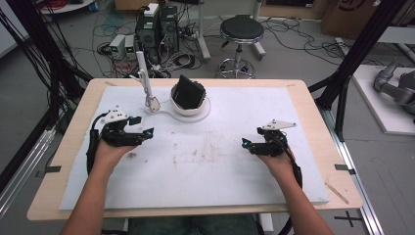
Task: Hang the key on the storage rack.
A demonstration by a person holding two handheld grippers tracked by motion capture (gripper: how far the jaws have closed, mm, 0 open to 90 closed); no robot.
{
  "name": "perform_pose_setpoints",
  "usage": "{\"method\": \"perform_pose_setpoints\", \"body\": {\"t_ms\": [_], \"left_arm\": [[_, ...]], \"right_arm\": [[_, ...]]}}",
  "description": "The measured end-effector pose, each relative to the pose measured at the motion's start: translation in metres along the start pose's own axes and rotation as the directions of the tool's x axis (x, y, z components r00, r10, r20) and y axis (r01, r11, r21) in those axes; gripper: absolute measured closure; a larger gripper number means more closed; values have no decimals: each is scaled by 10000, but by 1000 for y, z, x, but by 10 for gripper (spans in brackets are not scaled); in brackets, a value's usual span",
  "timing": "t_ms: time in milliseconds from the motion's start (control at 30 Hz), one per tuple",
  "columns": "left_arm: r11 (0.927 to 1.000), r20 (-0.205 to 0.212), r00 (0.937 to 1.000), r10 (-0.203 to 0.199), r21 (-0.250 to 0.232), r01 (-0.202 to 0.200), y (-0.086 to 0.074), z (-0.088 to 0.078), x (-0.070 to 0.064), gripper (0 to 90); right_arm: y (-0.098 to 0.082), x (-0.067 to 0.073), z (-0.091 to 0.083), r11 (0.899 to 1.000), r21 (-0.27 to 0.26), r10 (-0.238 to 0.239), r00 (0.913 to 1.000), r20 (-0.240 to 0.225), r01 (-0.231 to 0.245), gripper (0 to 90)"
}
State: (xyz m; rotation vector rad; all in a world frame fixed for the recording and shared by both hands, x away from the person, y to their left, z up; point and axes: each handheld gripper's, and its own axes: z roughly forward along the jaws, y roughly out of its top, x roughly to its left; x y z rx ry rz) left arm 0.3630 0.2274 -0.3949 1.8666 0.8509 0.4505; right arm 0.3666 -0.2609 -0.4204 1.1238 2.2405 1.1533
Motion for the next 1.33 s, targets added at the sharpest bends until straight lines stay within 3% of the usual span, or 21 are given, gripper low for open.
{"method": "perform_pose_setpoints", "body": {"t_ms": [100,600,1333], "left_arm": [[9993,52,9999,123,363,-124,-4,2,0,248],[9997,47,10000,-7,255,6,-8,3,2,222],[9984,-1,10000,-60,557,60,-11,6,3,222]], "right_arm": [[0,-1,-1,10000,27,-5,10000,16,5,211],[-3,-3,-2,10000,57,31,10000,1,-31,211],[-4,-3,-2,9999,103,-16,10000,12,16,211]]}}
